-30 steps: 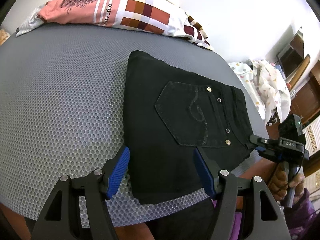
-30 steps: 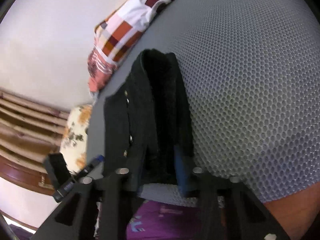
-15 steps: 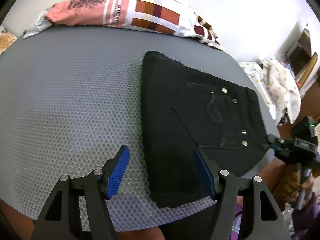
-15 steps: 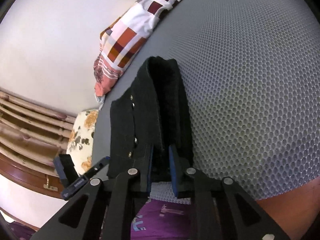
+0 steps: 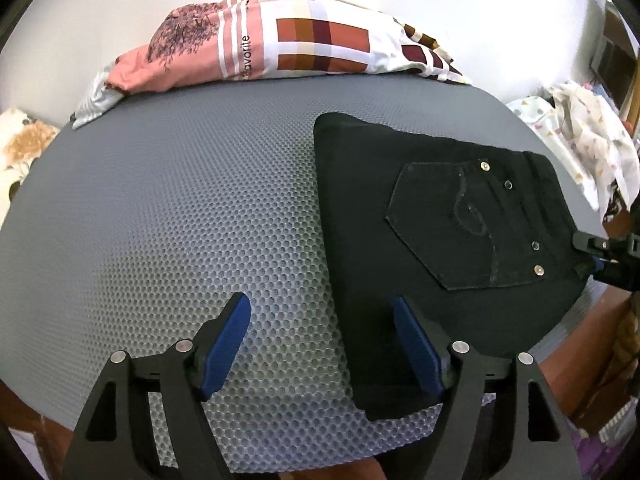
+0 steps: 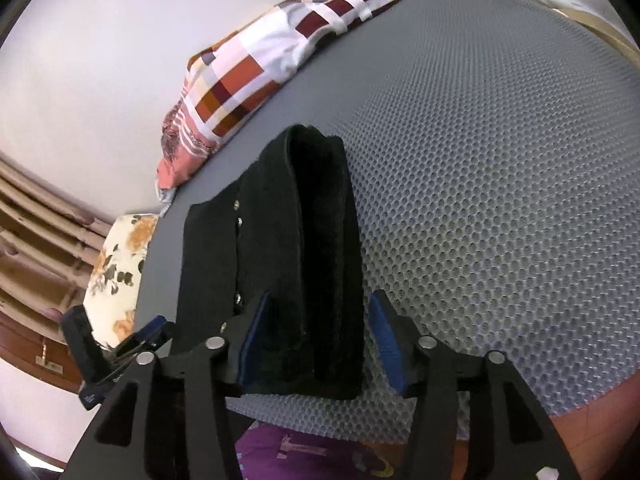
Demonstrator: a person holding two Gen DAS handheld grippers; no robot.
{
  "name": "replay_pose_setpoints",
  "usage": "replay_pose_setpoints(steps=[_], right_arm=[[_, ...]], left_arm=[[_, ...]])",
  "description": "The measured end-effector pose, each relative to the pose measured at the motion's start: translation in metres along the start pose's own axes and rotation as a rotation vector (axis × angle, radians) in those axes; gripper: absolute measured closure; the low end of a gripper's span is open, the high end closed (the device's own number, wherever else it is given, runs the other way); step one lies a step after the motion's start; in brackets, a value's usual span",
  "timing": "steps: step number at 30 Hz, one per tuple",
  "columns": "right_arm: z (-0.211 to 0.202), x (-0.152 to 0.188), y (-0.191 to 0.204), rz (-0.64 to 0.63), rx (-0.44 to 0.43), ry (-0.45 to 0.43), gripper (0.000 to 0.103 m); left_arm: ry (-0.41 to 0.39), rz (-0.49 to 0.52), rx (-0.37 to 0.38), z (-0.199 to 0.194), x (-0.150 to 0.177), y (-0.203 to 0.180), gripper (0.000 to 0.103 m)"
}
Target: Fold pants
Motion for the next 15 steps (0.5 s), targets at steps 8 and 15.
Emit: replay_pose_setpoints(steps=[8, 15], right_arm=[[0.013, -0.002, 0.001, -0.002, -0.013, 0.007, 0.039], [0.019, 0.000, 0.013, -0.084, 0.038, -0.012, 0.030]], left_arm=[[0.009, 0.011, -0.031, 0.002, -0.003, 0.000, 0.025], [0.010, 0.036, -0.055, 0.009, -0.009, -0.003, 0.019]])
Point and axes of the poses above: each gripper's, at about its wrist camera, not at the fingertips, and z roughly the way its jaws point, y to its left, x to its underside, the point moved 4 cm from there along z, roughly the way its jaws point, and after that the axes turned 10 degrees about y, right-handed, at the moved point
